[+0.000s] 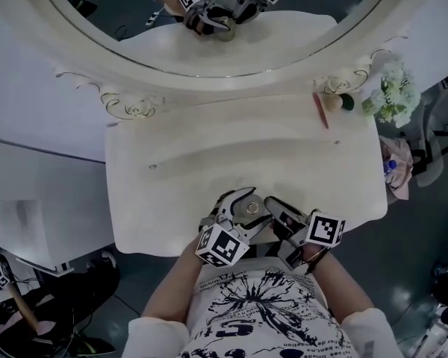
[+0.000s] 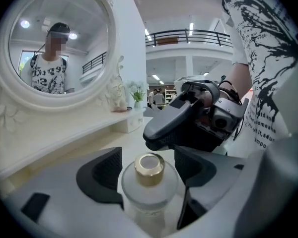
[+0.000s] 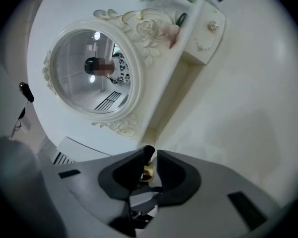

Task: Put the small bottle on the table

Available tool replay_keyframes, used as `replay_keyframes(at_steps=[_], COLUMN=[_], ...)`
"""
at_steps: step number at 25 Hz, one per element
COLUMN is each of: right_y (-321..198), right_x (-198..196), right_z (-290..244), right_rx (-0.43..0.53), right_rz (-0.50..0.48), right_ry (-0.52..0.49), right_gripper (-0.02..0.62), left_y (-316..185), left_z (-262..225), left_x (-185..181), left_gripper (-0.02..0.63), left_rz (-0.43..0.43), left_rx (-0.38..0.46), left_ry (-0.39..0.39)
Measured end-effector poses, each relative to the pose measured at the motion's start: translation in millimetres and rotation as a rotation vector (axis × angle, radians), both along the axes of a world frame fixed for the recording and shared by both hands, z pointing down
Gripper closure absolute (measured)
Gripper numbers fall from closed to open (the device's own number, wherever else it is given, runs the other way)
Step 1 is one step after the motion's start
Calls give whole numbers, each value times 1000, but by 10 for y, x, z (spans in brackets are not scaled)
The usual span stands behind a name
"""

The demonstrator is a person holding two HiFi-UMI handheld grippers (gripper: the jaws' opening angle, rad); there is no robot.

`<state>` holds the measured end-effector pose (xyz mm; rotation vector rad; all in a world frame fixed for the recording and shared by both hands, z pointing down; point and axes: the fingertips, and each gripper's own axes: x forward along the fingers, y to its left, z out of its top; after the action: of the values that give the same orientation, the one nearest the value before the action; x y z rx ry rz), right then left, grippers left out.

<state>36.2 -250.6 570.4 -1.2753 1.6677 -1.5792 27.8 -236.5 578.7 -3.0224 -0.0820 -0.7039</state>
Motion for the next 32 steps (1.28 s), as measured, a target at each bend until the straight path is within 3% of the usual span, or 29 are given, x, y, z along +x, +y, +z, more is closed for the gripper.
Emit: replay_keyframes(at_steps=[5,6,9,15,20,25,32], right_y=[-39,-49,-90,-207,-281,-328,-344], right_x=[290,330,379,268,212,237,150], right_z=[-334,-399,-564,-867,-1109,-1294,-1340], right_rx=[89,104,155,289,372,439,458], right_rz=[40,48,42,0,16,60,20], right_ry=[296,349,513,832,968,1131,1164], right_gripper=[552,555,561,571,572,572,578], left_y=[-69,-120,-302,-578,-760,-890,-943], left_z=[-347,-427,-635,-915,-1116,-1250,-1448], left_x=[-35,-61,-149,-300,-479,-696,-816], left_gripper=[266,293,467,569,586,586,586], left_rz=[-38,-68,-164,-263,-353,-400,-432], left_rx=[-8,-12,-4,59,81,41,33], left_ry=[67,88,136,176,204,231,297])
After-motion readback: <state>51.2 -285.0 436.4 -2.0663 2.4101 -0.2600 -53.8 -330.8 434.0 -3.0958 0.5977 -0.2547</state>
